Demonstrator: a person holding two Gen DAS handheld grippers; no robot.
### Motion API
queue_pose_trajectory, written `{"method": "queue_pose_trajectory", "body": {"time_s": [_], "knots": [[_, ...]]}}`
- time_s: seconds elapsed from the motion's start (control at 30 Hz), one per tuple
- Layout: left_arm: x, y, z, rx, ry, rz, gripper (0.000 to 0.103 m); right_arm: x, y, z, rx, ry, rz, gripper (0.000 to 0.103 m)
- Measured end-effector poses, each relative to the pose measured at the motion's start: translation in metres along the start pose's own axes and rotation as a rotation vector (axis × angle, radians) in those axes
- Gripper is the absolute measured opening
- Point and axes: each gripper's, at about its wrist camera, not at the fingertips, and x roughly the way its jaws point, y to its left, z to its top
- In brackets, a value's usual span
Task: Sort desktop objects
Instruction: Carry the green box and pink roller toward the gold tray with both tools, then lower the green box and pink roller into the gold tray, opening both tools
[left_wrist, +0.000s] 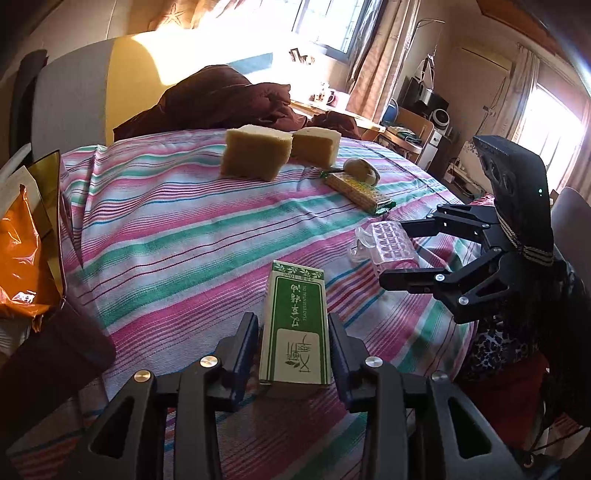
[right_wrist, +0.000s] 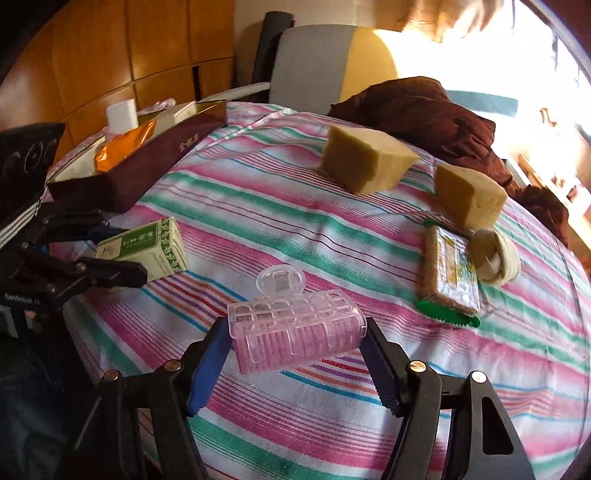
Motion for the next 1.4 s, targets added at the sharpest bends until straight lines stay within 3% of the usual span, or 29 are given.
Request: {"method": "queue_pose_trajectory", "body": {"time_s": [0.23, 0.53, 1.03, 1.23, 1.4], "knots": [[0.0, -0.002, -0.001, 0.016, -0.022, 0.027, 0.034, -0.005, 0.011, -0.008, 0.206, -0.077, -0.052, 0.07], [-0.027, -0.003, 0.0, 0.023, -0.1, 0.037, 0.034, -0.005, 0.027, 0.003, 0.279, -0.114, -0.102, 0.07], [-0.088, 0.017, 0.004, -0.051, -0.207, 0.074, 0.034, -0.012, 0.06, 0.049, 0.233, -0.196, -0.033, 0.07], [-0.122, 0.046, 0.008, -0.098, -0.277, 0.157, 0.035, -0.006, 0.093, 0.085, 0.166, -0.238, 0.035, 0.07], [-0.144, 0.091, 0.004, -0.206, -0.305, 0.242, 0.035, 0.005, 0.125, 0.118, 0.099, -0.256, 0.089, 0.07]]}}
